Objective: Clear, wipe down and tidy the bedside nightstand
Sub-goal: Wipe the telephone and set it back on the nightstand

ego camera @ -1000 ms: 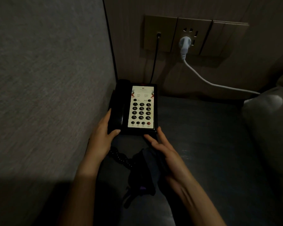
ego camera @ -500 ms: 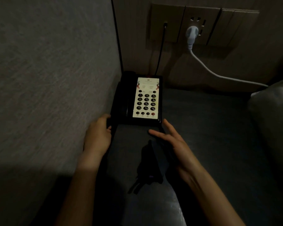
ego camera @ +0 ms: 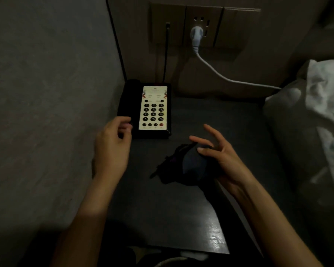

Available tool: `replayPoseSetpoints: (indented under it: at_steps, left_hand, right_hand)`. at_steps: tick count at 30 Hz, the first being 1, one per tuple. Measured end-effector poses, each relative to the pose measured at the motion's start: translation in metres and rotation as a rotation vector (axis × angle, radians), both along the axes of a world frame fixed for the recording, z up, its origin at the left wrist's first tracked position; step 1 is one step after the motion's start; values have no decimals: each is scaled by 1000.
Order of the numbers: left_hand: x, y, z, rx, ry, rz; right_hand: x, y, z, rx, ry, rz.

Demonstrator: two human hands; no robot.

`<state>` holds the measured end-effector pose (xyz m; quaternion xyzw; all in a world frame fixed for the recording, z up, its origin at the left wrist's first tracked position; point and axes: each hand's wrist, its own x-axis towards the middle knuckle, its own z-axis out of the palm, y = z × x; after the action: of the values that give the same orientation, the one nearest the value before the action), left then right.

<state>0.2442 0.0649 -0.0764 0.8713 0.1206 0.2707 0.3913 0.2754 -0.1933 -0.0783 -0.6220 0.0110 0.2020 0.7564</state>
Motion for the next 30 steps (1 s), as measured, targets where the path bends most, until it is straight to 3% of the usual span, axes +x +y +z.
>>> replayPoseSetpoints:
  at_steps: [2, 5, 8, 15, 23, 26, 30]
  left_hand:
    - [-5, -31, 6, -233, 113, -213]
    - [-13, -78, 14, -664, 457, -485]
    - [-21, -117, 16, -871, 634, -657]
    - [-18, -168, 4, -617, 585, -544]
    - [-18, -201, -8, 260, 503, -446]
    - [-12, -220, 19, 282, 310, -531]
    - [4, -275, 79, 222, 16, -796]
  right_hand:
    - [-4, -17, 7, 9, -3, -25]
    - [-15, -39, 16, 27, -8, -39]
    - [-30, -57, 20, 25, -51, -49]
    - [-53, -103, 22, -349, -233, -113]
    - [-57, -120, 7, -700, -351, -125]
    - [-53, -123, 4, -779, -326, -125]
    - [-52, -125, 3, -886, -379, -123]
